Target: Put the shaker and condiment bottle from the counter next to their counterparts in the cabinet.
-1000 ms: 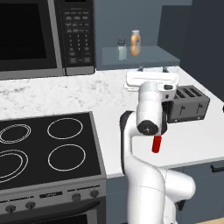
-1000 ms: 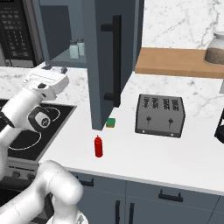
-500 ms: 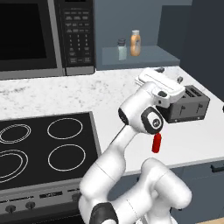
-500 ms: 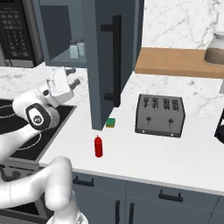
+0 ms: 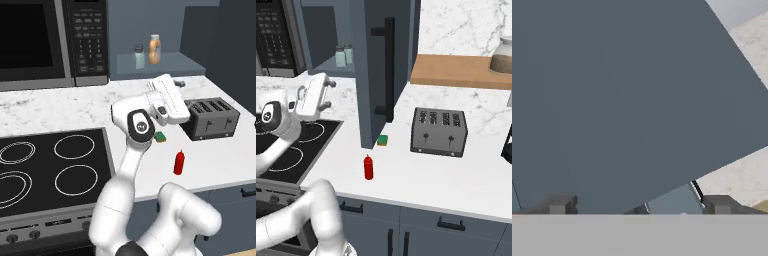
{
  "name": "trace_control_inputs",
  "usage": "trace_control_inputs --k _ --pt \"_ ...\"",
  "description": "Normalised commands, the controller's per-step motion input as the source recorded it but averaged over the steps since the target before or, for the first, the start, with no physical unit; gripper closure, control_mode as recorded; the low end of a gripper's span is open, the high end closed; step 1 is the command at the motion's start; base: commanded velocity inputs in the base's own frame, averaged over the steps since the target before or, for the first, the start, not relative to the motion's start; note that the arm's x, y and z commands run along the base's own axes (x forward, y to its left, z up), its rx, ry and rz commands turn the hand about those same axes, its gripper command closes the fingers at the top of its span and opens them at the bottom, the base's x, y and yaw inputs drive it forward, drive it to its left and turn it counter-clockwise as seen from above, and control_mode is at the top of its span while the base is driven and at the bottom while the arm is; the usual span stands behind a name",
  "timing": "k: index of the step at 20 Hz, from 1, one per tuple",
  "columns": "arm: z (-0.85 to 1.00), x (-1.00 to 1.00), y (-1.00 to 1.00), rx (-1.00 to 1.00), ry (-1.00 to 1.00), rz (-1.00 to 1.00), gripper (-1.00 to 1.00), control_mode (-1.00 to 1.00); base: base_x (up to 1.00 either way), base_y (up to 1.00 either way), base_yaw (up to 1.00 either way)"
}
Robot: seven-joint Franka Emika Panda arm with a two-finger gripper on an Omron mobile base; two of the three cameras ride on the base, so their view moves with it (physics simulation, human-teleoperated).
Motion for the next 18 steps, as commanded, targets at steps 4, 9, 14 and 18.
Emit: trace_control_inputs --k 4,9,14,18 --pt "-0.02 0.03 1.00 0.26 0.08 -0.06 -1.00 -1.00 0.00 0.00 0.00" --pt "0.02 0.81 0.18 0.22 0.14 -0.06 -1.00 -1.00 0.00 0.00 0.00" --pt "-0.49 0.64 -0.05 0.14 0.01 -0.15 -1.00 -1.00 0.00 0.00 0.00" --pt "-0.98 0.03 0.44 0.24 -0.04 -0.13 -1.00 -1.00 0.00 0.00 0.00"
